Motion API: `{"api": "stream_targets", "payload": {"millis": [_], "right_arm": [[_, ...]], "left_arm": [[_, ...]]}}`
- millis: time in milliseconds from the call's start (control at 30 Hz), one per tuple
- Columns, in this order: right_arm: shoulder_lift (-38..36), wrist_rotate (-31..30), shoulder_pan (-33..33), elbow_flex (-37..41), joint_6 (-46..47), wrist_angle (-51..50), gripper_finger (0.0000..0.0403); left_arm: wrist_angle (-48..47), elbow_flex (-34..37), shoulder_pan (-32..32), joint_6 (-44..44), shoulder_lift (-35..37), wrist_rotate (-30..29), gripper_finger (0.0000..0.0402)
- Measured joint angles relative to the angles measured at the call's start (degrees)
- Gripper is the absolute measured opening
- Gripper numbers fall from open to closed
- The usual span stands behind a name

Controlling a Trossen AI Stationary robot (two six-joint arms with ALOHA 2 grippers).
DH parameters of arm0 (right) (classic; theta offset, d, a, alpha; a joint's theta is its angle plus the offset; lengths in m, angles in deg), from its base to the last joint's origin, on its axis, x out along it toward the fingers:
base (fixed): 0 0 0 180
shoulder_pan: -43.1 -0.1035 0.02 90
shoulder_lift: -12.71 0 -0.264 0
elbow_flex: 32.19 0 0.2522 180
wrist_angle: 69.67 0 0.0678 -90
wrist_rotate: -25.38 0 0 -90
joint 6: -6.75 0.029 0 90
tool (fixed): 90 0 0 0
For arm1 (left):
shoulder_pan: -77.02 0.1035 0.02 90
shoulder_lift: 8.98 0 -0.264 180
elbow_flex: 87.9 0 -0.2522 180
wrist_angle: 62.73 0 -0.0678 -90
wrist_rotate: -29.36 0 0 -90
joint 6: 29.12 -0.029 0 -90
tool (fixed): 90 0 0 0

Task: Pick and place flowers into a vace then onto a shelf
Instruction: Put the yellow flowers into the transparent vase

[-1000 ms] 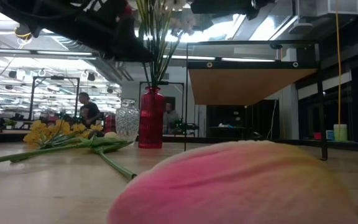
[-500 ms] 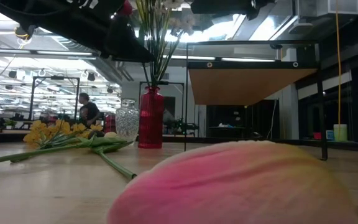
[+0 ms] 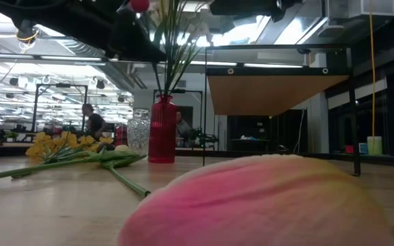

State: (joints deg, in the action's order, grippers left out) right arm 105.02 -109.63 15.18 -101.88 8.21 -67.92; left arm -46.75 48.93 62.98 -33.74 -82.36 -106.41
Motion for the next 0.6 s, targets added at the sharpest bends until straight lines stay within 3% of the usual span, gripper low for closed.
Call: {"api": "stream_targets", "payload": {"millis": [600], "right_arm": [[0.00,0.00,-0.02,0.00,0.00,-0.15,0.0010]], "left_arm": [[-0.07,0.00,-4.83,-0.65,0.00,3.04,0.0169]]}}
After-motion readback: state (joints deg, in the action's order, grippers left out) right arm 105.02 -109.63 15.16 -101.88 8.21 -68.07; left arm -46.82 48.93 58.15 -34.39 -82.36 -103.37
